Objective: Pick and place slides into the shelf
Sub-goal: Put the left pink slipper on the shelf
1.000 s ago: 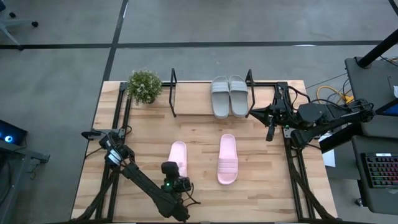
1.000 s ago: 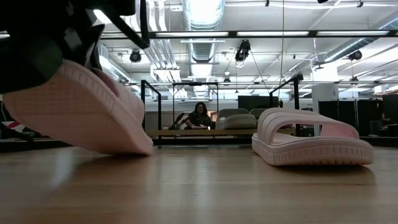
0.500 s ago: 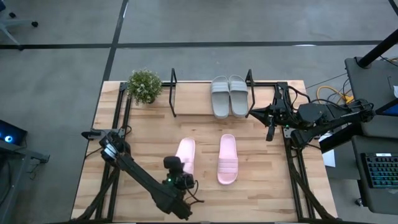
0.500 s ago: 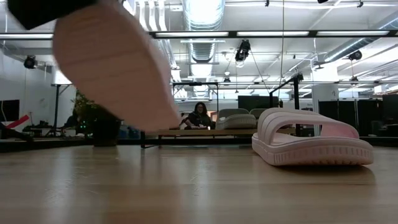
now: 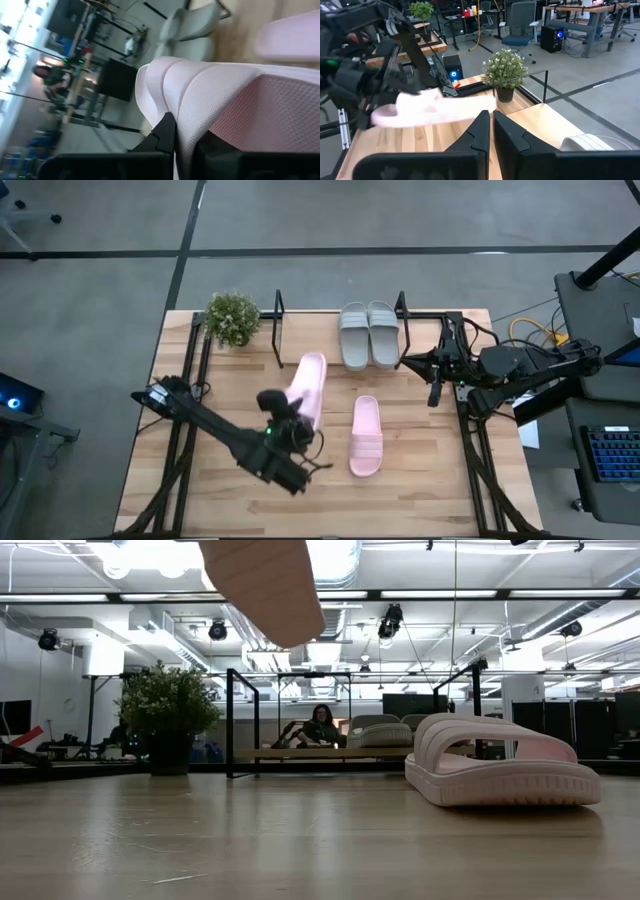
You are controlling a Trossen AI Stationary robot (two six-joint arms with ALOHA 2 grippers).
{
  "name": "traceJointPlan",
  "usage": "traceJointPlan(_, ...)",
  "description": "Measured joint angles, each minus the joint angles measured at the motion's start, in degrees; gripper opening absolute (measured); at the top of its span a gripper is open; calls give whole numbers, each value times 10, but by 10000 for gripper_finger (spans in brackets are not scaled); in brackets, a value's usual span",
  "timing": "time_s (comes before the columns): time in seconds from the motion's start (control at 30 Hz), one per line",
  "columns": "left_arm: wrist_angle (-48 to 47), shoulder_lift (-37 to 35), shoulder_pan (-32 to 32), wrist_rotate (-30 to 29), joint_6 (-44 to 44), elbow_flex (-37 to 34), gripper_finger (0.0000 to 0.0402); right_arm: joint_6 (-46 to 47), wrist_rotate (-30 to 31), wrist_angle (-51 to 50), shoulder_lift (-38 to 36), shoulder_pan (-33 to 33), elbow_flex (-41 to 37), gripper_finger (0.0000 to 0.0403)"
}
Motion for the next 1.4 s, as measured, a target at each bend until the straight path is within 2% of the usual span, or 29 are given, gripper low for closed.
traceJointPlan(0.27,70,-26,79,-39,232,0,0,0,0,1,0,0,0,13)
traceJointPlan(0.6,109,-23,176,-52,242,-5,0,26,1,1,0,0,0,13)
traceJointPlan(0.83,158,-22,231,-45,304,-32,0,26,2,1,0,0,0,13)
traceJointPlan(1.0,235,-22,266,-39,391,-77,0,26,2,1,0,0,0,13)
traceJointPlan(1.13,338,-22,296,-35,482,-133,0,25,2,4,0,0,0,13)
traceJointPlan(1.4,510,-23,338,-35,565,-219,0,33,2,9,0,0,0,13)
